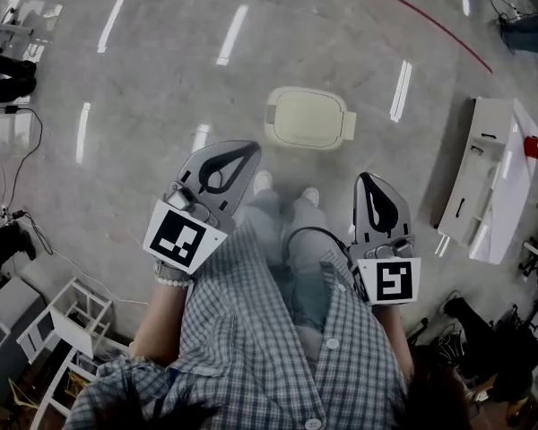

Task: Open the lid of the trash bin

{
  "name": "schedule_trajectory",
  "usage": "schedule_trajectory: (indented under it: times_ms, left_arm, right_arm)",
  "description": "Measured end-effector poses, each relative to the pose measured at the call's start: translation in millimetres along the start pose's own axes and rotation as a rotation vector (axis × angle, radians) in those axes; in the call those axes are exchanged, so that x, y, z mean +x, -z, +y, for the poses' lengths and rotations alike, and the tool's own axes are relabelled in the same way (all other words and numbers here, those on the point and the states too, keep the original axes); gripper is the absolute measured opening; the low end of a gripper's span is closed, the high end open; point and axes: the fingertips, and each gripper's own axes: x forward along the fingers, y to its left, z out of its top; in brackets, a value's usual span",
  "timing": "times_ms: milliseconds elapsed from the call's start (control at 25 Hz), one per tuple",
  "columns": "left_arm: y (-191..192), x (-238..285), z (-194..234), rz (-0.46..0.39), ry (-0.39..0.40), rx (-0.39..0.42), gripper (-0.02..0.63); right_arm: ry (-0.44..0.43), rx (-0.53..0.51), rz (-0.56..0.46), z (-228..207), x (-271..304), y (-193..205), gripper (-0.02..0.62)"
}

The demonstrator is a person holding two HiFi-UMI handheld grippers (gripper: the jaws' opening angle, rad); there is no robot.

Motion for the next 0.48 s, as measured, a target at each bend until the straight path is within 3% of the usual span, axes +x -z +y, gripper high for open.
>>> schedule_trajectory:
  times_ms: [240,480]
  left_arm:
    - [17,17,-7,0.035,0.017,0.063,0.005]
    - [41,44,-8,0.062,0.013,0.031,0.005]
  right_arm:
    - [-0.024,0.006,-0.002,-6,10,12,0.018]
    - [-0.058,-0.008,0.024,-21,20,35,0.018]
